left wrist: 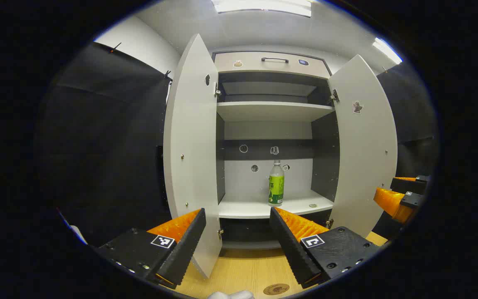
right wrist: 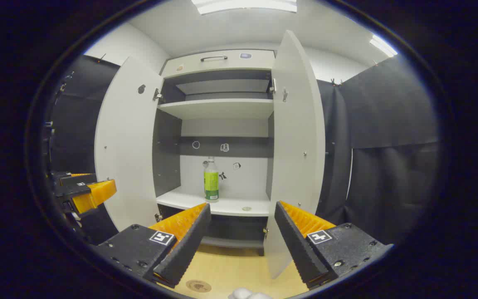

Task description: Grasp the bottle in the cabinet with the left hand and place it on the coaster, then close the right door with the right hand and the left door with the left hand.

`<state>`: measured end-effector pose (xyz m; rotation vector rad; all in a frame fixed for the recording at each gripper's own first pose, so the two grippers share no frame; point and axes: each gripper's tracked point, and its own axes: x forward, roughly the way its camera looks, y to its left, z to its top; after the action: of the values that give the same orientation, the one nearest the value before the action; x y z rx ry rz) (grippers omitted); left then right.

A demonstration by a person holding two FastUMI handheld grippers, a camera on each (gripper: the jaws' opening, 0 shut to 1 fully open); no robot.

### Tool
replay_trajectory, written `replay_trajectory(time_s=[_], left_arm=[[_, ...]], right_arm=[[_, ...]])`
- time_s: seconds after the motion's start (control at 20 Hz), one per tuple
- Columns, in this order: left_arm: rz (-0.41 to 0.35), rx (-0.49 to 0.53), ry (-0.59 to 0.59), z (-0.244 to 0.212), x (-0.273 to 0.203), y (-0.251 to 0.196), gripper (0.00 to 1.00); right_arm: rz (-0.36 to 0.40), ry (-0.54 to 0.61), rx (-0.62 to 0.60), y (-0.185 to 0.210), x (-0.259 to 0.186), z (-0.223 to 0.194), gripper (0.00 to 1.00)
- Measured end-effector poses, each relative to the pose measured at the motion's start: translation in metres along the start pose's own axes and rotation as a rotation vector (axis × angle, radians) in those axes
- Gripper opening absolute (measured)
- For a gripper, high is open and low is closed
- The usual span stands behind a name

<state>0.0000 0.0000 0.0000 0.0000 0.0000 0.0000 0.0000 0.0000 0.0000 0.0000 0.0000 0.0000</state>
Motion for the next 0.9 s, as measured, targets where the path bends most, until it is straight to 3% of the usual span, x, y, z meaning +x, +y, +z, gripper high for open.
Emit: replay_trajectory(time_s=[0.9], left_arm=[[-0.028,0.02,0.018,-0.016,0.021,-0.018,0.94]], right_arm=[[-0.015,0.011,0.008,-0.012,0.007,-0.002,1.0]])
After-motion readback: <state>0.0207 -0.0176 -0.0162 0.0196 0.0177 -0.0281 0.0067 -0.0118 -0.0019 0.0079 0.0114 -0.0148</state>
